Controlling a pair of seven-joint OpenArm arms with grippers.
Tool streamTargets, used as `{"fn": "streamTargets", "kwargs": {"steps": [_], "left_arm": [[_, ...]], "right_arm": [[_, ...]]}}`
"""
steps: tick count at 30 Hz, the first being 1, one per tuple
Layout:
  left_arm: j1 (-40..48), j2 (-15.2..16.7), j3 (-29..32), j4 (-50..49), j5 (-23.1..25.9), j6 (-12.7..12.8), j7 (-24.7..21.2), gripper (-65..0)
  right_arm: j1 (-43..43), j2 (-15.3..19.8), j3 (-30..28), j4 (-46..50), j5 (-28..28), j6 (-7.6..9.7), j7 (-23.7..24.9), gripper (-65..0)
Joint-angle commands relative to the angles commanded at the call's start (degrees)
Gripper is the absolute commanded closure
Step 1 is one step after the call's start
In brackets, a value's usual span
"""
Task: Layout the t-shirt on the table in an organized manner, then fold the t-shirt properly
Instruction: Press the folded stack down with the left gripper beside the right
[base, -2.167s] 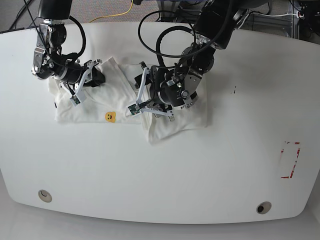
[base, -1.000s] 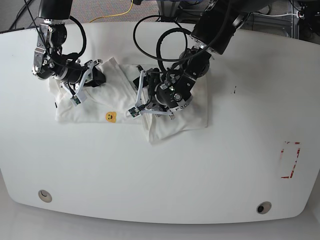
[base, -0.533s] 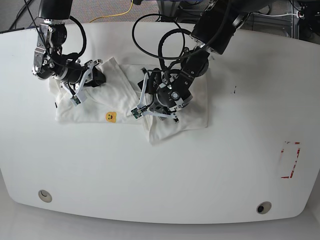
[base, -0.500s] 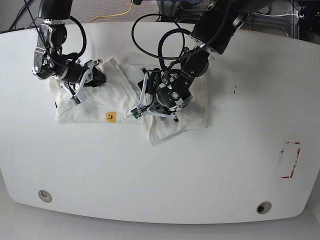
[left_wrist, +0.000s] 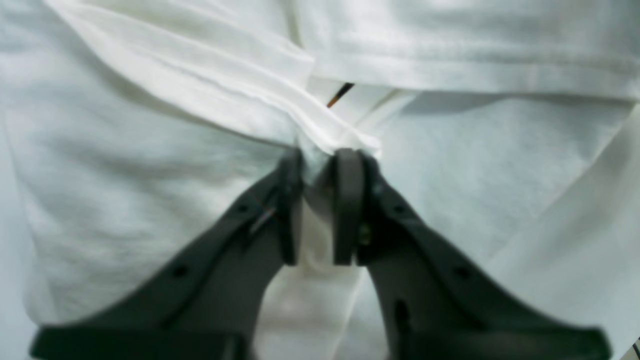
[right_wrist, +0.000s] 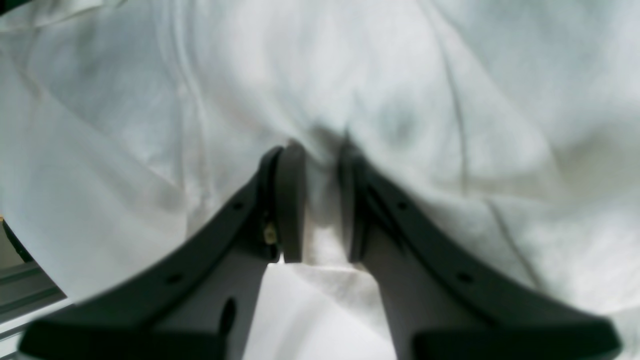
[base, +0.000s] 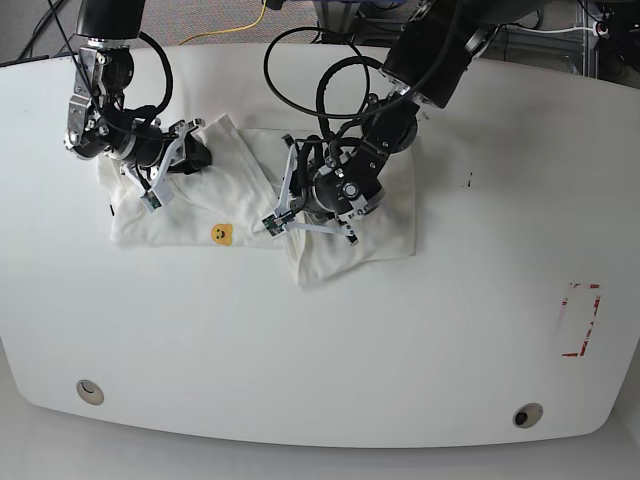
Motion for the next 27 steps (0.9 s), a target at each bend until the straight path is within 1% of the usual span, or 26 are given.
{"fn": "streamTargets", "kwargs": {"steps": [4,7,14,15,18,19,21,25,27], "left_arm": [[-0.1,0.0,-0.3,0.2,0.0,0.0,-0.1,-1.0],[0.0,0.0,-0.3,0.6,-0.1,0.0,-0.1,0.0],[2.0,0.0,-0.1,5.9,-0.2,-0.4,0.2,0.0],[2.5,0.0,-0.1,6.7,-0.2,-0.9,0.2,0.0],[3.7,0.0,0.0,8.5,0.0,-3.8,0.7,0.0],[4.0,0.0,0.0,9.1,0.1,-5.2,1.6,0.0],[4.6,0.0,0.0,9.7,0.0,-6.9,3.1,0.0],[6.0,0.0,0.0,12.6,-0.1,-8.9,4.7,0.0],[6.9,0.0,0.0,14.2,-0.1,-9.4,5.3,0.0]], "right_arm": [[0.0,0.0,0.2,0.0,0.0,0.0,0.0,-13.0],[-0.2,0.0,1.9,0.0,0.0,0.0,-0.1,-13.0],[-0.2,0.0,2.7,0.0,0.0,0.0,-0.1,-13.0],[-0.2,0.0,2.7,0.0,0.0,0.0,-0.1,-13.0],[-0.2,0.0,2.7,0.0,0.0,0.0,-0.1,-13.0],[-0.2,0.0,2.7,0.0,0.0,0.0,-0.1,-13.0],[-0.3,0.0,2.7,0.0,0.0,0.0,-0.1,-13.0],[-0.3,0.0,2.7,0.0,0.0,0.0,-0.1,-13.0],[-0.3,0.0,2.7,0.0,0.0,0.0,-0.1,-13.0]]}}
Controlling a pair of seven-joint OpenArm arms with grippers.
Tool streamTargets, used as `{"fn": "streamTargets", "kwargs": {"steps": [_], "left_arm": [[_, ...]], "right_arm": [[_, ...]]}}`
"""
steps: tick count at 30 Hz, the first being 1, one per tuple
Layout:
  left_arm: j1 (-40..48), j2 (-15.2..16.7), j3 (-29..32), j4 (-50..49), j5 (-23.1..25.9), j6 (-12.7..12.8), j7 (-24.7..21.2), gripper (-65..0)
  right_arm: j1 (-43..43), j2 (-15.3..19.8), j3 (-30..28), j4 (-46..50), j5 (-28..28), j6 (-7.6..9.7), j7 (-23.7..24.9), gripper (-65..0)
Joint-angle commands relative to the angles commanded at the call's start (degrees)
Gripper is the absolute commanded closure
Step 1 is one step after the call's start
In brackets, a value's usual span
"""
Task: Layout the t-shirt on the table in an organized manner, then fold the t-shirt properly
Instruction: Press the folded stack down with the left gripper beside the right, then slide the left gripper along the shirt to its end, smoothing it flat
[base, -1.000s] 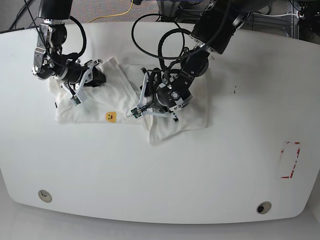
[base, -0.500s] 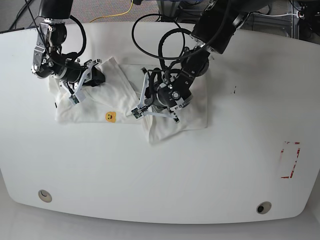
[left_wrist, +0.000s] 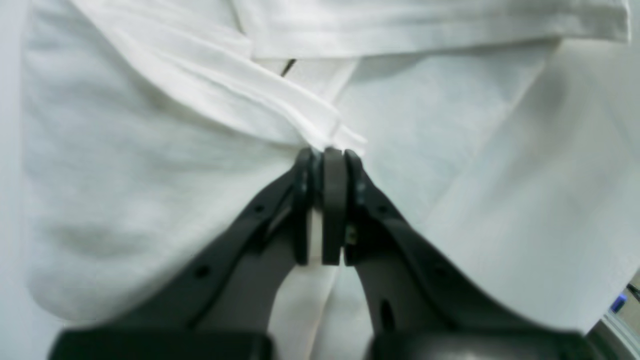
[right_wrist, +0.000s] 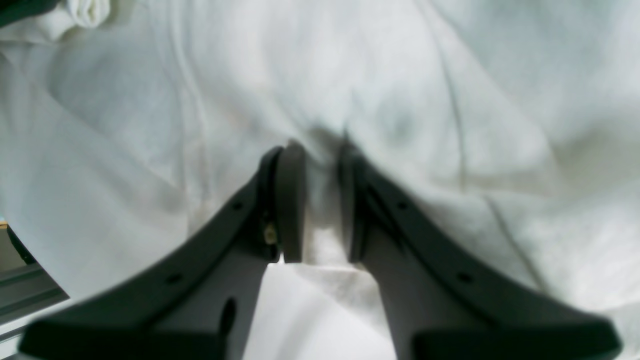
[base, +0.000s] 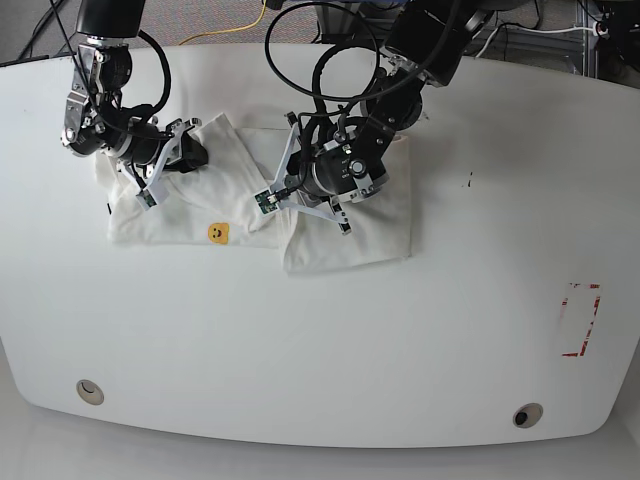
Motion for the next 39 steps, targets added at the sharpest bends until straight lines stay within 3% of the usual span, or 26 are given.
{"fn": "streamTargets", "kwargs": {"steps": [6,12,17,34,39], "left_arm": [[1.0,-1.3,3.0,3.2,0.1,-2.3,1.5,0.0],[2.7,-2.4,4.7,4.7,0.0,-2.5,1.6,0.0],[2.9,-2.4,5.9,4.8,0.3,-6.2,1.7,0.0],[4.0,-4.7,10.3,5.4,0.0,-6.2,1.7,0.0],[3.8,-4.7,10.1,7.9,-0.1,-6.2,1.7,-8.3]], "right_arm": [[0.0,0.0,0.0,0.0,0.0,0.0,0.0,-13.0],[0.0,0.0,0.0,0.0,0.0,0.0,0.0,-13.0],[0.0,0.0,0.0,0.0,0.0,0.0,0.0,-13.0],[-0.1,0.0,0.0,0.0,0.0,0.0,0.0,-13.0],[-0.1,0.0,0.0,0.0,0.0,0.0,0.0,-13.0]]}}
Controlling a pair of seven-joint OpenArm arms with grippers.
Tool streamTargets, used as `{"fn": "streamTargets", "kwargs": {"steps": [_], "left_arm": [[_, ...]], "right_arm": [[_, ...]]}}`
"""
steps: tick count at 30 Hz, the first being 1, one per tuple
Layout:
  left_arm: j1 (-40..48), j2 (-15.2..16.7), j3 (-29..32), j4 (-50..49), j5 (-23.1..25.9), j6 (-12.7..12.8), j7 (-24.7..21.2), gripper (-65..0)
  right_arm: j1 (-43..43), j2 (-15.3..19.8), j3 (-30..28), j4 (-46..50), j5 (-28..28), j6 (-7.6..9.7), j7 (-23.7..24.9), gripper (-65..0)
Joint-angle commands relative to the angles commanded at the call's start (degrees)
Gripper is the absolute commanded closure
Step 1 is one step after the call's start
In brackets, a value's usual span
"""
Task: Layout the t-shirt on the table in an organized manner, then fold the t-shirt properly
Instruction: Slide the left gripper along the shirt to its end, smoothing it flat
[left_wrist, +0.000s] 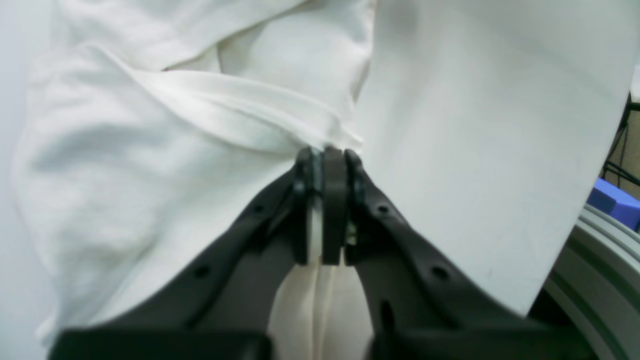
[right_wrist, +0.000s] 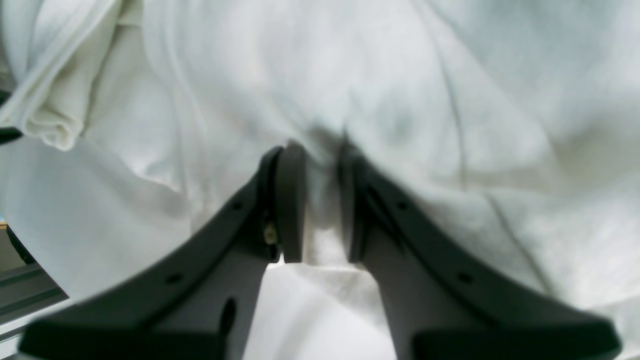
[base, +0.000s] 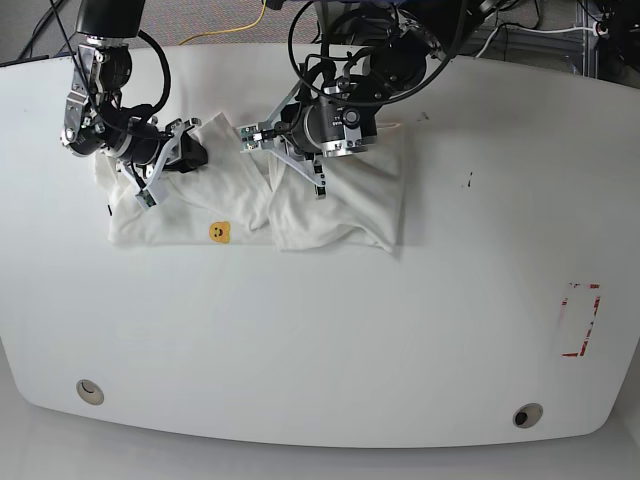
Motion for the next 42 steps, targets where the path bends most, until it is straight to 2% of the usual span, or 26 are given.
{"fn": "streamTargets", "kwargs": {"steps": [6,9,11,14,16,22,26,30,38,42], "left_arm": [[-0.2,0.0,0.0,3.6,0.0,0.0,0.0,-25.3],[-0.2,0.2,0.0,5.5,0.0,0.0,0.0,-31.1],[-0.2,0.4,-0.4,6.8,0.0,0.0,0.0,-32.8],[-0.2,0.6,-2.3,7.8,-0.1,0.0,-0.4,-32.6],[-0.2,1.9,-4.7,7.8,0.0,0.0,-1.0,-32.6],[-0.4,4.7,-16.7,5.6,0.4,0.0,-8.2,-32.6],[-4.0,4.7,-20.0,0.2,0.0,4.0,-10.6,-32.6],[-5.5,4.7,-21.4,-4.8,-0.1,5.5,-11.8,-32.5],[-4.1,4.7,-26.4,-7.2,-0.1,5.0,-15.2,-32.5],[-4.1,2.9,-27.4,-11.6,-1.2,0.0,-16.4,-32.5]], "right_arm": [[0.0,0.0,0.0,0.0,0.0,0.0,0.0,-13.0],[0.0,0.0,0.0,0.0,0.0,0.0,0.0,-13.0],[0.0,0.0,0.0,0.0,0.0,0.0,0.0,-13.0],[0.0,0.0,0.0,0.0,0.0,0.0,0.0,-13.0],[0.0,0.0,0.0,0.0,0.0,0.0,0.0,-13.0],[0.0,0.0,0.0,0.0,0.0,0.0,0.0,-13.0],[0.0,0.0,0.0,0.0,0.0,0.0,0.0,-13.0],[0.0,0.0,0.0,0.0,0.0,0.0,0.0,-13.0],[0.1,0.0,0.0,0.0,0.0,0.0,0.0,-13.0],[0.1,0.0,0.0,0.0,0.0,0.0,0.0,-13.0]]}}
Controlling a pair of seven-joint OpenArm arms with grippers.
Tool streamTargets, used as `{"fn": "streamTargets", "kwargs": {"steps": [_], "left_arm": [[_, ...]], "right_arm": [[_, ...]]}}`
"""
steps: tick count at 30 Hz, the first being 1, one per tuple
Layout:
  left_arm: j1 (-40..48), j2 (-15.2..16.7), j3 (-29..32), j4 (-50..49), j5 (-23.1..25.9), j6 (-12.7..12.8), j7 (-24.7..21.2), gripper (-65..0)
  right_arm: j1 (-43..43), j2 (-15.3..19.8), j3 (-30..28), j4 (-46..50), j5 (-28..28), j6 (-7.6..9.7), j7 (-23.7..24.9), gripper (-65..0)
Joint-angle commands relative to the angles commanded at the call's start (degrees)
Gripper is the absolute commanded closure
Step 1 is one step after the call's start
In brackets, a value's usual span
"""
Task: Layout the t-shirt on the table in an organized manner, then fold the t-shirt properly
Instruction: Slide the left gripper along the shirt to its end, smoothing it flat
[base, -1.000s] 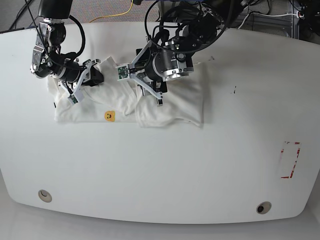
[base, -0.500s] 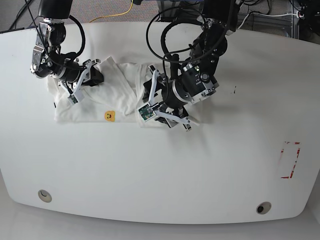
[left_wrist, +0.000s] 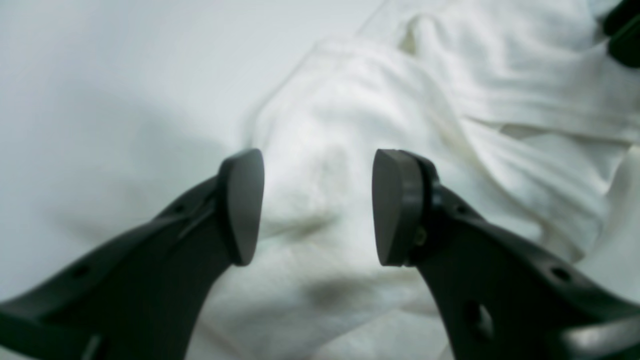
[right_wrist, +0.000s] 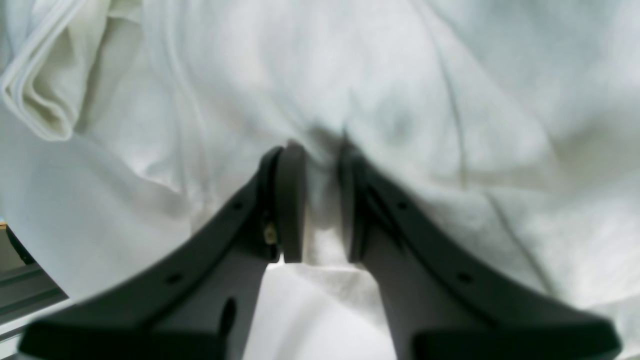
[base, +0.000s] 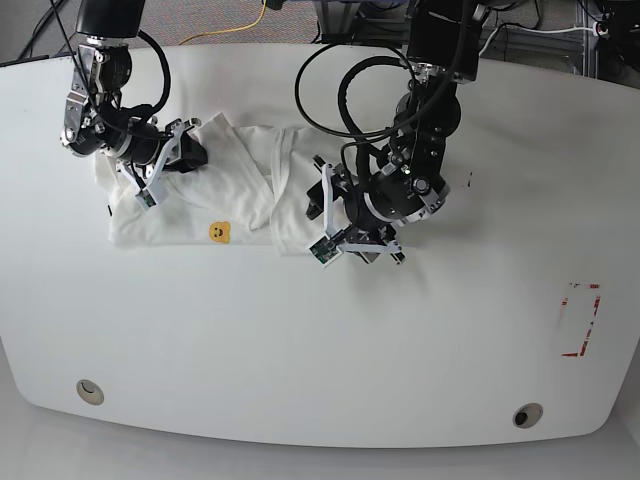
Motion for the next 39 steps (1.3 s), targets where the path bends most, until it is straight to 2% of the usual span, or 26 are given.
{"fn": "streamTargets", "kwargs": {"steps": [8,13,18,22,24,27,31,39], "left_arm": [[-0.2,-2.5,0.3,-10.2,-3.3,0.0,-6.2,-32.5],[-1.8,-2.5,0.2,-12.3,-4.9,0.0,-7.0,-32.5],[-1.5,-3.1,0.2,-4.9,-8.9,0.0,-5.5,-32.5],[-1.6,-4.8,0.0,4.4,-12.7,0.0,0.2,-32.5],[-1.5,-5.5,-0.1,7.2,-13.7,0.0,1.6,-32.5],[-0.5,-8.2,-0.1,10.5,-14.1,0.0,3.4,-32.5],[1.7,-11.8,-1.4,10.8,-14.2,0.0,3.4,-32.5],[5.0,-15.8,-3.1,9.8,-14.2,0.0,0.8,-32.5]], "right_arm": [[0.3,-0.1,0.0,0.0,0.0,0.0,0.0,-13.0],[0.4,-0.1,0.0,0.0,0.0,0.0,0.0,-13.5],[1.1,-0.1,0.0,0.1,0.0,0.0,0.0,-13.8],[1.5,-0.1,0.0,0.1,0.0,0.0,-0.1,-13.8],[1.7,-0.1,0.0,0.1,0.0,0.0,-0.1,-13.8],[1.8,-0.1,0.0,0.1,0.0,0.0,-0.1,-13.8],[2.0,-0.1,0.0,0.1,0.0,0.0,-0.1,-13.8],[2.5,-0.1,0.1,0.1,0.0,0.0,-0.1,-13.8]]}}
